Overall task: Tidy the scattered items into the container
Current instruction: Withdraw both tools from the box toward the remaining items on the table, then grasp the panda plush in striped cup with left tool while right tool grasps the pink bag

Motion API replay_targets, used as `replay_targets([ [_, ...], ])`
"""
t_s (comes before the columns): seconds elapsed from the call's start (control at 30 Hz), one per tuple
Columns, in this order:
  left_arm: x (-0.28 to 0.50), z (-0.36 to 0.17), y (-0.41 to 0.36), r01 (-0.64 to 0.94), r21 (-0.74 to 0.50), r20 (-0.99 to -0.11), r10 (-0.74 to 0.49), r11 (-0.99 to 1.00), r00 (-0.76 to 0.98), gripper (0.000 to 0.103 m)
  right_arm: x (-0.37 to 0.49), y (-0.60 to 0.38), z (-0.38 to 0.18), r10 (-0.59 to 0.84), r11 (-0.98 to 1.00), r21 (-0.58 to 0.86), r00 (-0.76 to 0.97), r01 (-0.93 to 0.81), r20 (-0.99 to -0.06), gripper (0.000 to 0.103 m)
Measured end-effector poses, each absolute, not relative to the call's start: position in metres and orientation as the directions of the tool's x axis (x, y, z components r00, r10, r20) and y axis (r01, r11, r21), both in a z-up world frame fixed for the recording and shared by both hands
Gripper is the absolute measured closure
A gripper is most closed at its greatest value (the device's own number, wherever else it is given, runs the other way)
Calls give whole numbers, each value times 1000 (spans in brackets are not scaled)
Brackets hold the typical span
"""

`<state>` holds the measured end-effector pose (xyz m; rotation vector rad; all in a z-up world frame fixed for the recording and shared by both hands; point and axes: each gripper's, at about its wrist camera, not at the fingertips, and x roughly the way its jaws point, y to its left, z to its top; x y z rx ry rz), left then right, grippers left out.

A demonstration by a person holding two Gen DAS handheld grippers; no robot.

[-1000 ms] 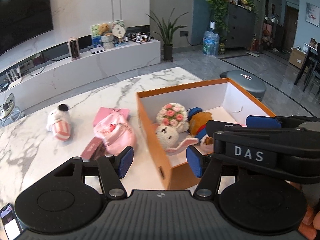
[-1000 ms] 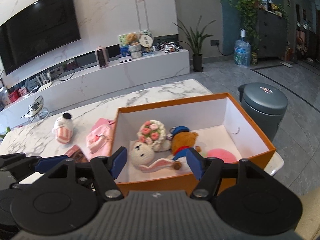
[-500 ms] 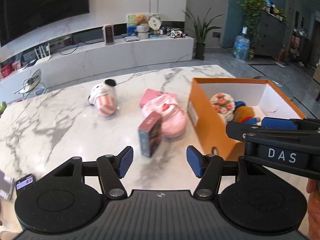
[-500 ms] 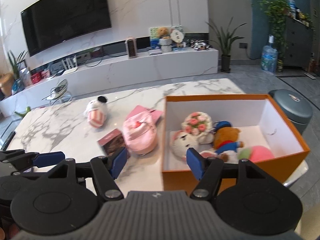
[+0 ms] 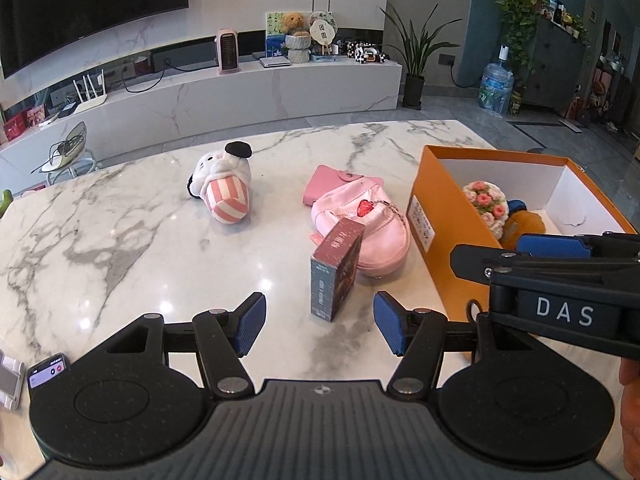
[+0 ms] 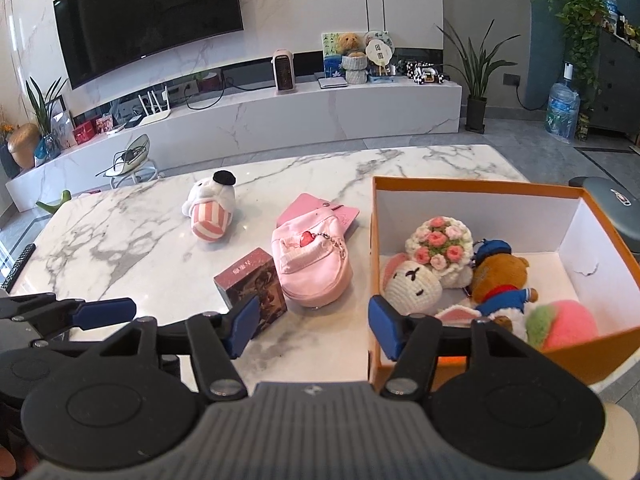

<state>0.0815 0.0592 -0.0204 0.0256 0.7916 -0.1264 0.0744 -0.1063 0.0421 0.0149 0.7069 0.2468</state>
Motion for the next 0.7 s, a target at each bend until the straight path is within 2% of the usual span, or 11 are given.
replay_targets([
  [0.47,149,-12,83,90,-24,-728,-79,996,681,33,155,-84,41,275,958,134,677,-254,-682,42],
  [0.7,189,-19,101,59,-28,-751,-60,998,658,33,208,-62,35,278,955,140,618,-263,-735,42],
])
